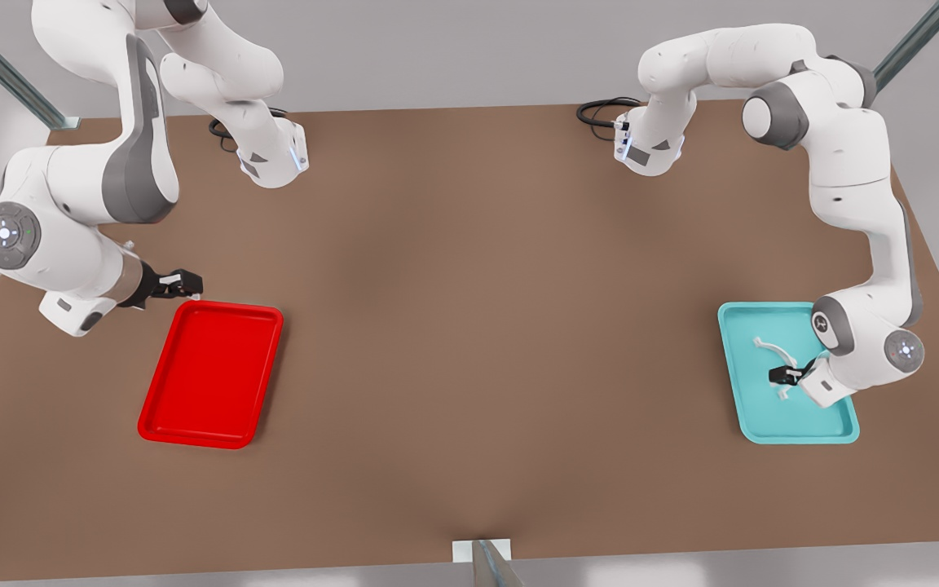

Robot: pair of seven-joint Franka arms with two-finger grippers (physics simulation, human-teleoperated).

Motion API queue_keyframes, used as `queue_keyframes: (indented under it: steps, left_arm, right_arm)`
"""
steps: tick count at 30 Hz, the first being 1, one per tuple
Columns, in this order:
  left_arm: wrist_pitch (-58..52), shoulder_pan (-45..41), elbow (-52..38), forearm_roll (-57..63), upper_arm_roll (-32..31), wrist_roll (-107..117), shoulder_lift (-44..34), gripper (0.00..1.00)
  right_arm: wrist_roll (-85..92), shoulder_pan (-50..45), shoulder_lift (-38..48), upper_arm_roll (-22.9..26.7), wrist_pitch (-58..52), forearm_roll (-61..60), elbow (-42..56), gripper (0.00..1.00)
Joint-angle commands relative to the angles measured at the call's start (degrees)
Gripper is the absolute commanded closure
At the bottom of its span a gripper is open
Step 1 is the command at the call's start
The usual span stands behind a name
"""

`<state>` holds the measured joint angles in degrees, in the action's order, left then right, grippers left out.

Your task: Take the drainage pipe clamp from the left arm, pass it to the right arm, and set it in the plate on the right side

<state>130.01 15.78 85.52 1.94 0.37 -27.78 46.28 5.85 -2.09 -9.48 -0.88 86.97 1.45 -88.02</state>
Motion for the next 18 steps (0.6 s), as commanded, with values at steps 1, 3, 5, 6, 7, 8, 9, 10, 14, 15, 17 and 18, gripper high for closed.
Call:
queue_keyframes:
  steps: [1,3,5,6,7,8,9,10,14,15,17,18]
  left_arm:
    - [3.9,0.1,0.1,0.1,0.1,-18.3,0.0,0.00]
    - [3.6,0.1,0.3,0.1,0.1,-18.3,0.0,0.00]
    - [3.6,0.1,0.3,0.1,0.1,-18.3,0.0,0.13]
    - [3.6,0.1,0.3,0.1,0.1,-18.3,0.2,0.28]
    - [3.5,0.1,0.3,0.1,0.2,-19.9,0.4,0.28]
    - [3.5,0.2,0.3,0.1,0.7,-21.1,0.4,0.28]
    - [3.1,0.2,0.3,0.1,0.7,-21.2,0.6,0.28]
    - [3.1,0.2,0.6,0.1,0.8,-21.2,0.6,0.27]
    - [3.1,0.1,1.1,0.0,0.7,-22.7,0.6,0.27]
    - [2.7,0.1,1.1,0.1,0.7,-22.7,0.6,0.28]
    - [0.7,0.1,1.1,0.0,0.7,-22.6,0.5,0.35]
    - [0.7,0.1,1.1,0.0,0.8,-22.5,0.5,0.49]
  right_arm:
    - [1.4,0.0,-0.1,0.0,0.0,0.0,0.0,0.00]
    - [1.4,-0.1,-0.1,0.0,0.0,0.0,0.0,0.00]
    - [1.4,-0.2,-0.2,0.0,0.0,0.0,0.0,0.00]
    - [1.4,-0.2,-0.2,0.0,0.0,-0.1,0.0,0.00]
    - [1.4,-0.2,-0.2,0.0,0.0,-0.1,0.0,0.00]
    - [1.4,-0.2,-0.2,0.0,0.0,-0.1,0.0,0.00]
    - [1.4,-0.2,-0.2,0.0,0.0,-0.2,0.0,0.00]
    - [1.4,-0.1,-0.2,0.0,0.0,-0.2,0.0,0.00]
    - [1.4,-0.1,-0.2,0.0,-0.1,-0.2,0.0,0.00]
    - [1.4,-0.1,-0.4,0.0,-0.1,-0.2,0.0,0.00]
    - [1.4,-0.1,-0.5,0.0,0.0,-0.2,0.0,0.00]
    - [1.4,-0.1,-0.5,0.0,0.0,-0.2,0.0,0.00]
